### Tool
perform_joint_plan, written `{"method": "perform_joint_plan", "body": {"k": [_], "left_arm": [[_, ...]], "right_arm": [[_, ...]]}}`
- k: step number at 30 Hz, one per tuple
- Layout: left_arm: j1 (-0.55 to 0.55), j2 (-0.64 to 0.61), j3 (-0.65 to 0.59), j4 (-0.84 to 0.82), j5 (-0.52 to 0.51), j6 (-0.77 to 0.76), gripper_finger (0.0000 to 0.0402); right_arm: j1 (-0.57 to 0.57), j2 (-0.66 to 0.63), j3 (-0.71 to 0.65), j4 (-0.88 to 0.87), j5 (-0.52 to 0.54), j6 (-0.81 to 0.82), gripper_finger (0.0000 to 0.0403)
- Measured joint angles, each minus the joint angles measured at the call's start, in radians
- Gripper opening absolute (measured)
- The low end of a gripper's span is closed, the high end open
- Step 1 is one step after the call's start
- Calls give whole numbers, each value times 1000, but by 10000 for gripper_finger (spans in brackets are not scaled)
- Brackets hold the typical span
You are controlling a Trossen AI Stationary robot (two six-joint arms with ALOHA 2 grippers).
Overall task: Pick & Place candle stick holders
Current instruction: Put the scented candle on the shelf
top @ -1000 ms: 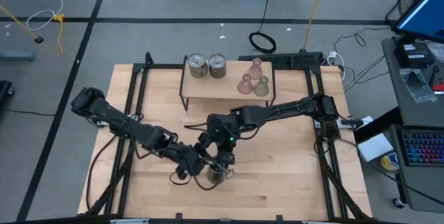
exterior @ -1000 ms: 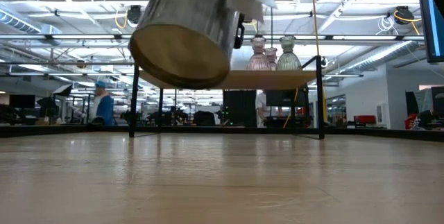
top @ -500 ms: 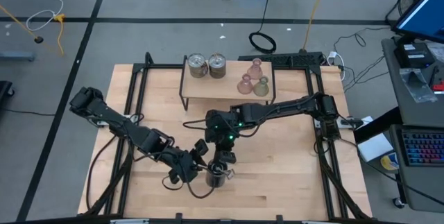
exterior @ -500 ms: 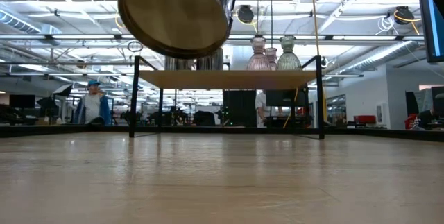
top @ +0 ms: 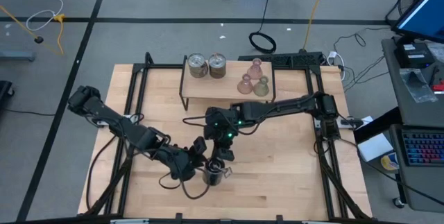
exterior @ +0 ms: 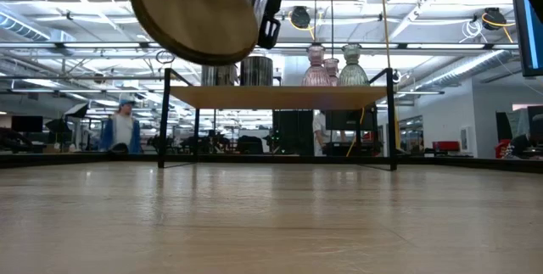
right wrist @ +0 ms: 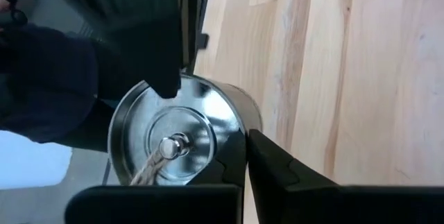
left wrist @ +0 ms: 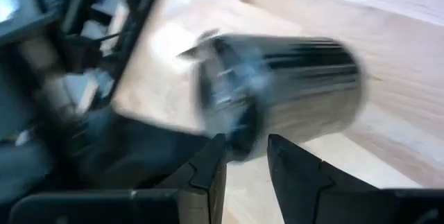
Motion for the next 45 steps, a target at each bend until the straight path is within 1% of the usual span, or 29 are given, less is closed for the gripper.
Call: {"method": "perform_joint_plan", "body": {"k": [4,14,16,19,23,25,27,29,33,45], "left_arm": [[0,0,-2,2,22,8,108],[19,1,-1,30,156,42,103],[28,1,-1,44,192,54,91],[42,1,-1,53,246,88,62],[54,1,-1,62,277,121,18],[58,1,-1,70,290,128,5],[61,1,-1,79,317,141,7],[71,9,-6,118,343,147,17],[78,15,-32,136,343,175,29],[82,14,-32,126,339,185,31]], "right_arm": [[-7,0,0,10,-3,-11,0],[11,0,0,6,-1,-49,0],[13,0,0,8,0,-62,0],[16,0,0,5,1,-70,0],[19,1,-1,-2,6,-63,0],[20,1,-1,-5,23,-64,0],[20,1,-1,-14,29,-67,0],[20,2,-1,-14,48,-79,0],[19,2,-1,-44,78,-90,0],[19,2,-2,-49,83,-106,0]]}}
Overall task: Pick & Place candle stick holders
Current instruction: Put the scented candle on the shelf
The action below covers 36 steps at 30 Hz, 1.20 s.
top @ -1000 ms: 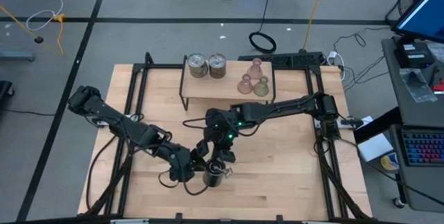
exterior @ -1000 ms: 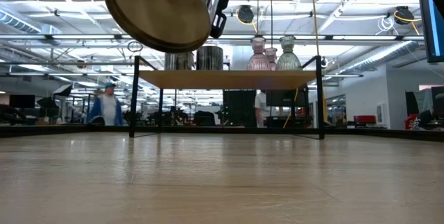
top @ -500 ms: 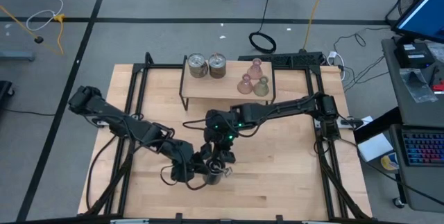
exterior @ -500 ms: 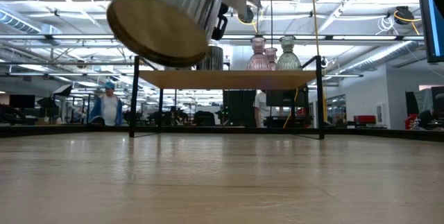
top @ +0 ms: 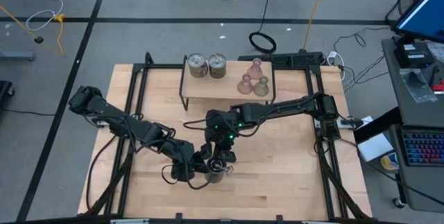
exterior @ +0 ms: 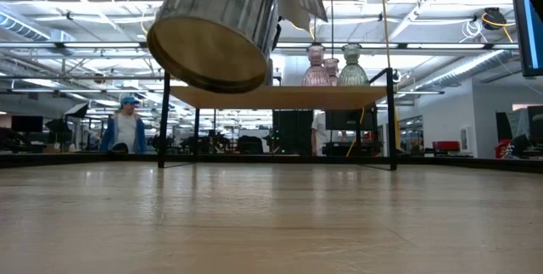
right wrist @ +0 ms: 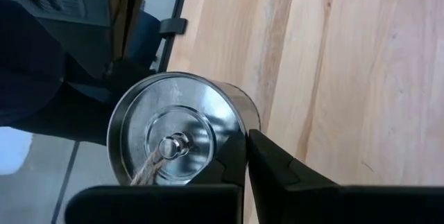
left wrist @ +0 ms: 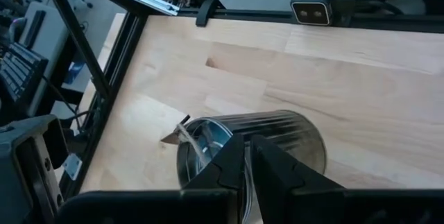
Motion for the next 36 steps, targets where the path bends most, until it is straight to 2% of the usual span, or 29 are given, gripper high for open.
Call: {"method": "perform_joint_plan", "body": {"k": [7,15,21,36], "left_arm": [[18,0,0,-7,46,-3,42],[25,0,0,-27,77,-73,111],[25,0,-1,-58,76,-27,147],[26,0,-1,-55,23,108,154]], "right_arm": [[0,0,0,-8,26,-10,0],[0,0,0,-19,37,-31,0],[-3,0,0,-66,-35,-43,0],[-1,0,0,-58,-158,-37,0]]}}
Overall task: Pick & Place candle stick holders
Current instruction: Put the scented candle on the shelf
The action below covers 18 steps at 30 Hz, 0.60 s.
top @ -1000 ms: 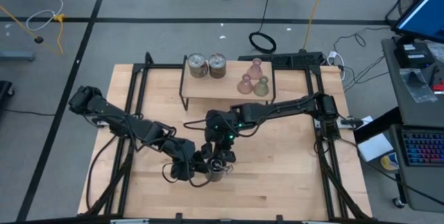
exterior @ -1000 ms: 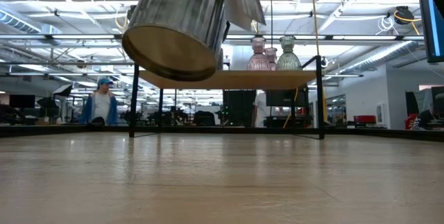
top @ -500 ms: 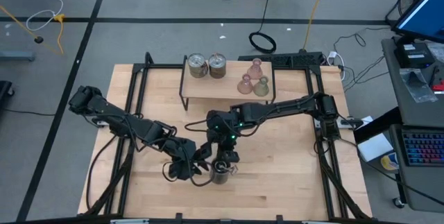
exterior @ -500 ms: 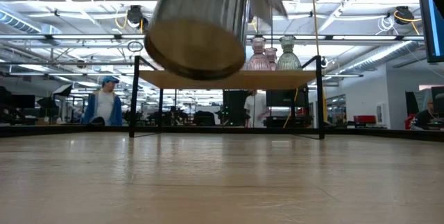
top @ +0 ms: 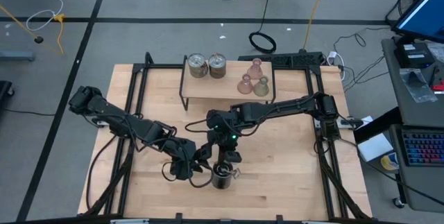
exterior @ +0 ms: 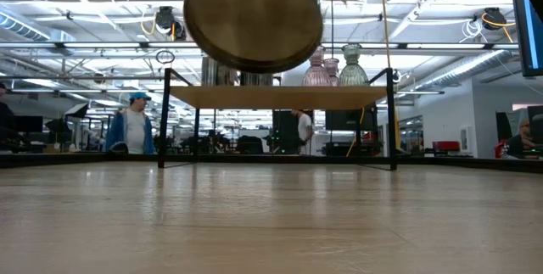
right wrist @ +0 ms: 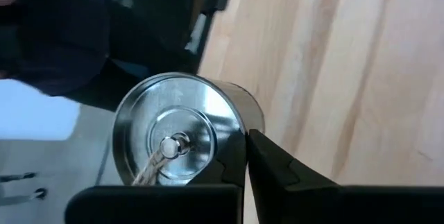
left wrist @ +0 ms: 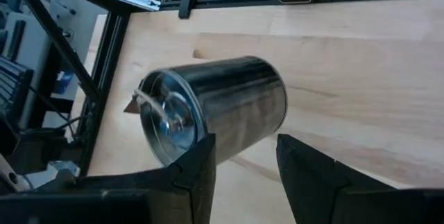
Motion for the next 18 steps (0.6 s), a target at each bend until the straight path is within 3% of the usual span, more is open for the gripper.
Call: {"method": "perform_joint_plan", "body": {"k": [9,18], "left_arm": [[-6,0,0,6,-65,-80,154],[-50,-4,0,-7,-190,-366,154]], "right_arm": [[-23,0,0,18,-29,5,0],[-49,0,0,38,42,10,0]]}}
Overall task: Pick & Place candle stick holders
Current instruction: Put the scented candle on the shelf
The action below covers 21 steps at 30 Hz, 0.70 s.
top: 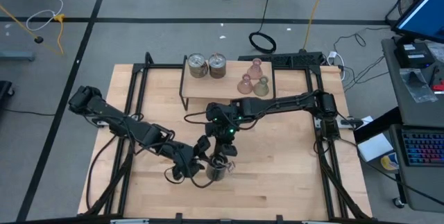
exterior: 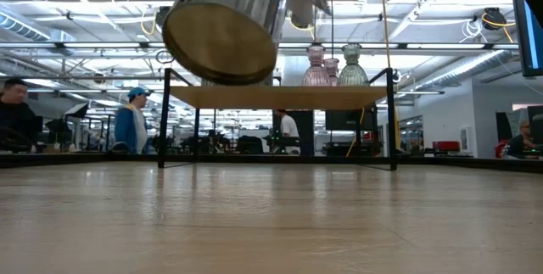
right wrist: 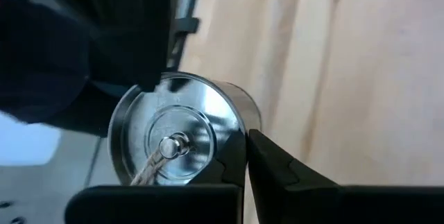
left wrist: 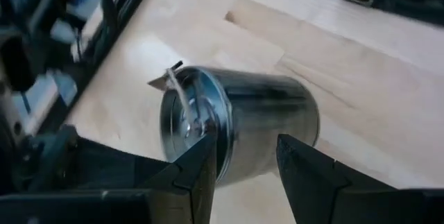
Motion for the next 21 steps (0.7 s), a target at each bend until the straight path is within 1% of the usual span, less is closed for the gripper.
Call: {"method": "perform_joint_plan", "body": {"k": [3,6,9,14,16,21], "left_arm": [[-7,-7,0,-30,-49,-151,154],[-17,-22,-2,-92,-122,-340,154],[-27,-49,0,-109,-197,-521,154],[-51,-96,-1,-137,-312,-891,154],[-58,-110,-1,-141,-337,-1050,154],[-60,-109,-1,-126,-340,-1424,154]], "right_arm": [[0,0,0,2,36,-6,0],[0,0,0,-1,60,-20,0],[0,0,0,-4,85,-42,0],[-1,0,0,-12,124,-87,0],[0,0,0,-12,160,-109,0],[1,0,0,-23,271,-165,0]]}}
